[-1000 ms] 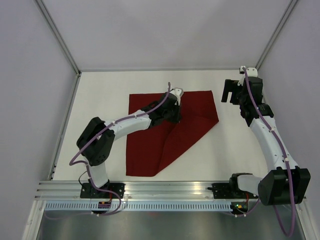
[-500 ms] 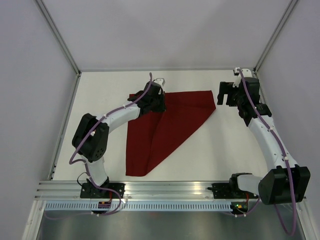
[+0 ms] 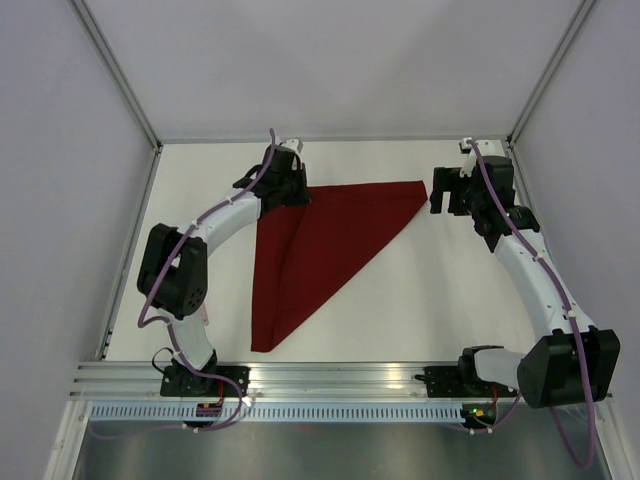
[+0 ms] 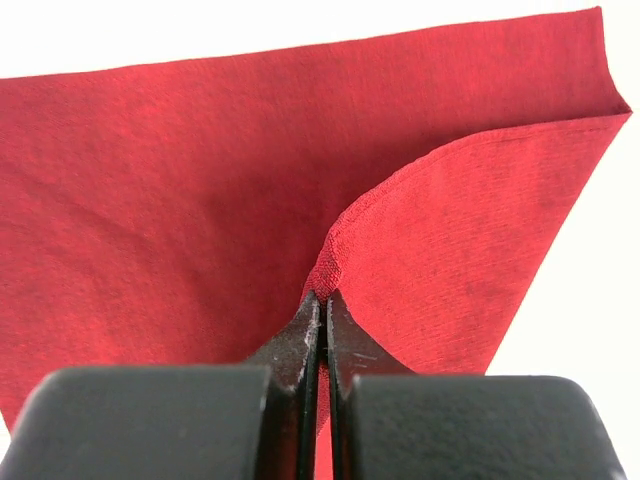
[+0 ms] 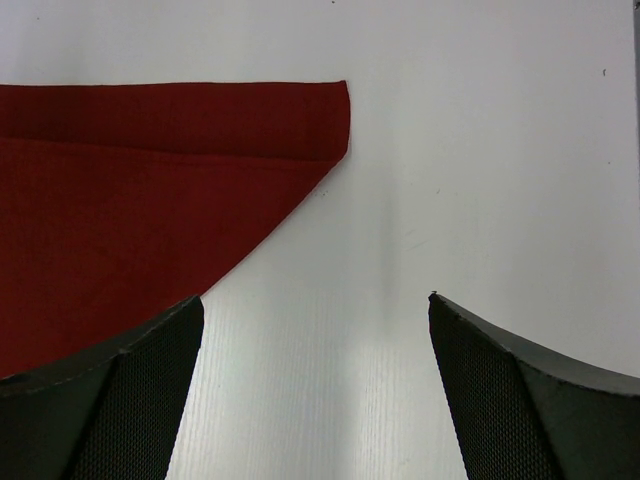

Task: Fold the napkin, place the utensils inside, and roll it up
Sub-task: Fold the napkin

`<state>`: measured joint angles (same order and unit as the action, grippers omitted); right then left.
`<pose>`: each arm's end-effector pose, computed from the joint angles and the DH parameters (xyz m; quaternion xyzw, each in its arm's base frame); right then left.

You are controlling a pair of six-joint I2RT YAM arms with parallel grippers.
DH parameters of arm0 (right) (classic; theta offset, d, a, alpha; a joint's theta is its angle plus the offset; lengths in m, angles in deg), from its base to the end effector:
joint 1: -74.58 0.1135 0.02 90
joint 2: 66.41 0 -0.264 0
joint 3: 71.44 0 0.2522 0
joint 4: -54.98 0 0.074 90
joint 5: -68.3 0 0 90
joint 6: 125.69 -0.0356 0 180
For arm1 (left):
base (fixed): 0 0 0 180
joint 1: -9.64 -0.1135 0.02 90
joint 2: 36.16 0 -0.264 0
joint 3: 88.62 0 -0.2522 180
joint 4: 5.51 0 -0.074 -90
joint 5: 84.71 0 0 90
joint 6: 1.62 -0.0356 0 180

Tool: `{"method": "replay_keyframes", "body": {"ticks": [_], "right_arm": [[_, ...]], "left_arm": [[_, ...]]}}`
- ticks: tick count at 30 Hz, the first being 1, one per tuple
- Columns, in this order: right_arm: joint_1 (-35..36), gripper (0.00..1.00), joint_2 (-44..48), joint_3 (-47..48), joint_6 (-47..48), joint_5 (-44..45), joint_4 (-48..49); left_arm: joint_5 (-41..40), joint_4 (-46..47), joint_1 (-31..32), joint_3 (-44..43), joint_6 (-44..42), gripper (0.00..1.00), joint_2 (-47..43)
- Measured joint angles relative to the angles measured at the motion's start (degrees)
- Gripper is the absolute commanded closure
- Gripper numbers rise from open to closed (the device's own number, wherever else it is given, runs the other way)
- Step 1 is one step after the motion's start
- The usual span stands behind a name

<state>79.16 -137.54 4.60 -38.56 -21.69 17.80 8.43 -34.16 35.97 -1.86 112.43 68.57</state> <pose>0.2777 0.0222 0.3264 -0.0130 0.8757 0.0313 0.4817 0.3738 -0.1872 0.2480 0.0296 0.9061 -0.2018 0.3707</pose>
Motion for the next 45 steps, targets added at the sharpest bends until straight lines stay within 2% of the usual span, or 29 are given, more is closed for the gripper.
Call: {"method": "replay_keyframes", "body": {"ticks": [19, 45], "right_arm": [[0.6, 0.02, -0.2, 0.0, 0.1, 0.1, -0.2], [1.2, 0.02, -1.5, 0.0, 0.8, 1.3, -0.2]], "left_arm": [[1.9, -2.5, -7.3, -2.5, 0.0, 0.98, 1.6], [3.3, -5.1, -11.5, -9.1, 0.0, 0.98, 5.4]]}}
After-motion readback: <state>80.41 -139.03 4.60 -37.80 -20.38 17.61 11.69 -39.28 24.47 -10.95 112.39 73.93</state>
